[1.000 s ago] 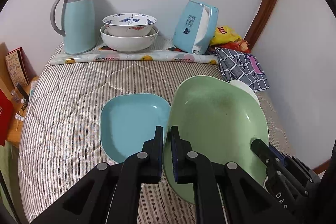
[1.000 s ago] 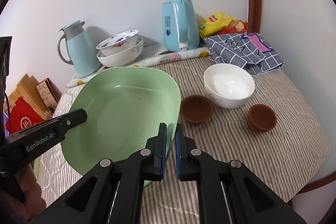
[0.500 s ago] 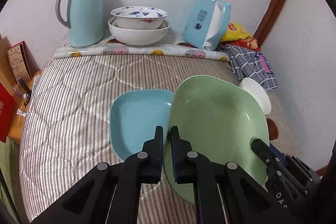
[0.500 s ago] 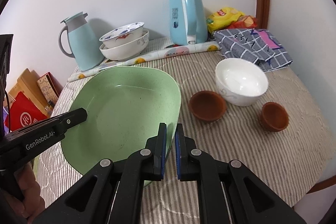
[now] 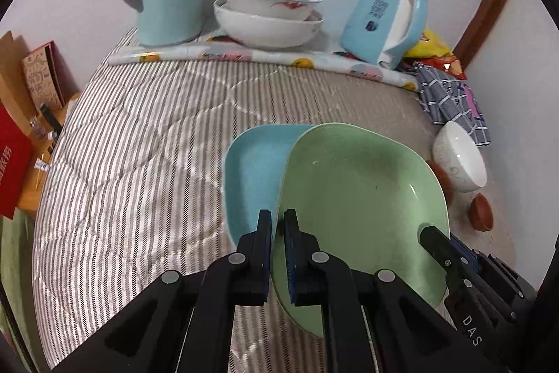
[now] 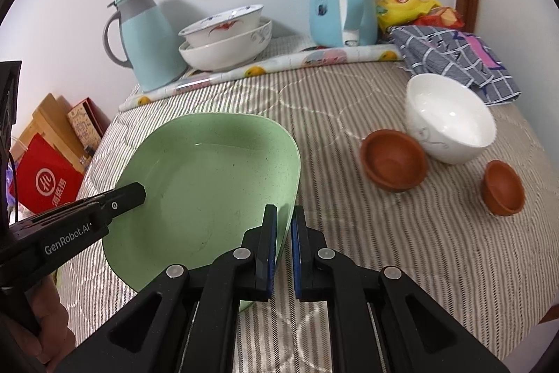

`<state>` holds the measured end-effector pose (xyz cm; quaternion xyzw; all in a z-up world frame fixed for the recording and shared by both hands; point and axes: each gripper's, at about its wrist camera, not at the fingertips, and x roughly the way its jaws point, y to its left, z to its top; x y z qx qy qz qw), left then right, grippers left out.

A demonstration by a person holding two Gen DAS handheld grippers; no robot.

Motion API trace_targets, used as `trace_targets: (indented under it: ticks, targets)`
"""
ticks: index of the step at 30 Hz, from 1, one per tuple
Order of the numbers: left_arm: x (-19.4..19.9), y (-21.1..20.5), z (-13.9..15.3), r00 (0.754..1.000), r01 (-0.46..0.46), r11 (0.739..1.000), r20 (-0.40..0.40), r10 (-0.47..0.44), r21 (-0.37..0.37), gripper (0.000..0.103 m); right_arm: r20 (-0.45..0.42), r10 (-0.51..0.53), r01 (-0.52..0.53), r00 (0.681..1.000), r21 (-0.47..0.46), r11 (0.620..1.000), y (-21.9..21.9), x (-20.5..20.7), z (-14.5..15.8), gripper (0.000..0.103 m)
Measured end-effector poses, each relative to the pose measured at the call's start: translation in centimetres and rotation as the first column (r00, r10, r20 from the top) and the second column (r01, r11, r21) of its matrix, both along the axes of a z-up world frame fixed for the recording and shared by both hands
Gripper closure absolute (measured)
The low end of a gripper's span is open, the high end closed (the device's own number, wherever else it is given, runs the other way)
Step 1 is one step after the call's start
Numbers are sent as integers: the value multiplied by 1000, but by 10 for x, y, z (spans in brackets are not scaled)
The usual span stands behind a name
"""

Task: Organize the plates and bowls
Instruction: 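Lift the light-green plate with both grippers and carry it over the blue plate, then lower the light-green plate onto the blue plate and open both grippers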

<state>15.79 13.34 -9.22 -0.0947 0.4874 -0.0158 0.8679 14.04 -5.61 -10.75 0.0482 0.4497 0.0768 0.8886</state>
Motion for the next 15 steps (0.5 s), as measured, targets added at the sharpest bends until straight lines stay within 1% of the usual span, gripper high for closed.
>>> trace_targets:
  ticks: [10, 15]
  targets:
    - [11, 21, -20, 998, -41, 999, -43, 41, 4, 95, -48, 50, -50, 998, -10, 999, 22, 19, -21, 95]
    - [17, 27, -24, 998, -50, 999, -42, 50, 0, 95, -42, 64, -65, 997, -21, 998, 29, 30, -20, 95]
